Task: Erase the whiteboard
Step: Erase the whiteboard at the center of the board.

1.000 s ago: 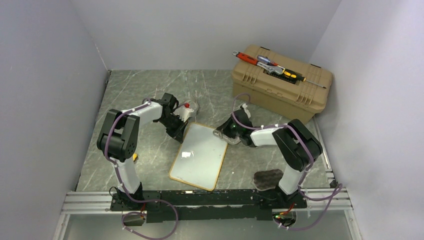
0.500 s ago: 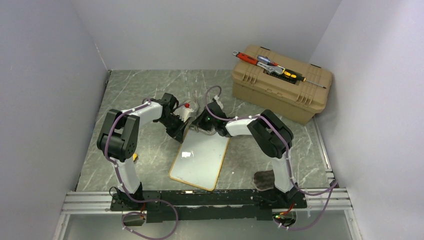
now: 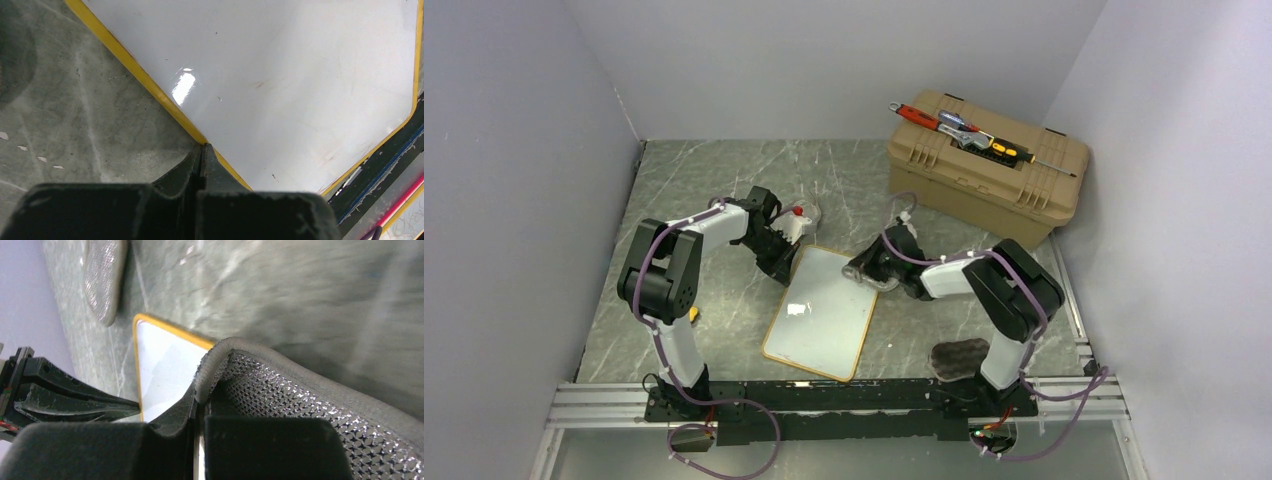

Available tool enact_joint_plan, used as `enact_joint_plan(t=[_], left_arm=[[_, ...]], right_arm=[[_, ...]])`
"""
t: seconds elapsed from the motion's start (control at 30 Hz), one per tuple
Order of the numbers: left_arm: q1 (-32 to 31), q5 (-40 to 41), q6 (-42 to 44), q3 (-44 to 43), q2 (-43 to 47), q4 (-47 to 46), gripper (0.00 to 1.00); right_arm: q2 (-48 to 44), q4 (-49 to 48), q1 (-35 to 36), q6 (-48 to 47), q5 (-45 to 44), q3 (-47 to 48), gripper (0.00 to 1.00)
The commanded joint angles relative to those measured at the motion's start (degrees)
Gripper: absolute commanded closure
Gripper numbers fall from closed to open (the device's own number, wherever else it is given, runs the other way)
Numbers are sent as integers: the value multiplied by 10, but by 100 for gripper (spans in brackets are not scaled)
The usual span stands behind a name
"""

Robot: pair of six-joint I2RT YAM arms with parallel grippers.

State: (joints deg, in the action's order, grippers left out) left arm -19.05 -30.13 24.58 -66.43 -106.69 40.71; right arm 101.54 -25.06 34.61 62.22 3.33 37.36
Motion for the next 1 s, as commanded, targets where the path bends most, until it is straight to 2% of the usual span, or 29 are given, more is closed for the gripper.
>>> enact_joint_plan(t=[0.0, 0.1, 0.17, 0.33, 0.5, 0.57, 0.63, 0.7, 0.83, 0.97], left_arm=[[0, 91, 38, 31, -37, -18, 97], [0, 92, 38, 28, -38, -15, 97], [0, 91, 37, 27, -36, -13, 97], [0, 92, 40, 30, -29, -11, 97], [1, 90, 39, 32, -26, -15, 97], [1, 88, 38, 33, -26, -16, 97], [1, 86, 37, 33, -28, -16, 97], [1, 86, 37, 33, -28, -15, 97], [1, 86, 40, 32, -26, -11, 97], [2, 84, 42, 32, -29, -10, 97]], right_arm=[[113, 166, 94, -20, 32, 17, 100], [150, 143, 141, -8, 73, 59, 100], [168, 125, 141, 8, 95, 52, 100], [80, 122, 57, 7, 83, -72, 100], [-47, 224, -23, -56, 20, -148, 100], [-60, 229, -26, -62, 7, -157, 100], [-25, 185, -21, -45, 32, -159, 100], [38, 158, 9, -30, 52, -112, 100], [158, 174, 88, -13, 64, 30, 100], [210, 202, 100, -10, 65, 132, 100]])
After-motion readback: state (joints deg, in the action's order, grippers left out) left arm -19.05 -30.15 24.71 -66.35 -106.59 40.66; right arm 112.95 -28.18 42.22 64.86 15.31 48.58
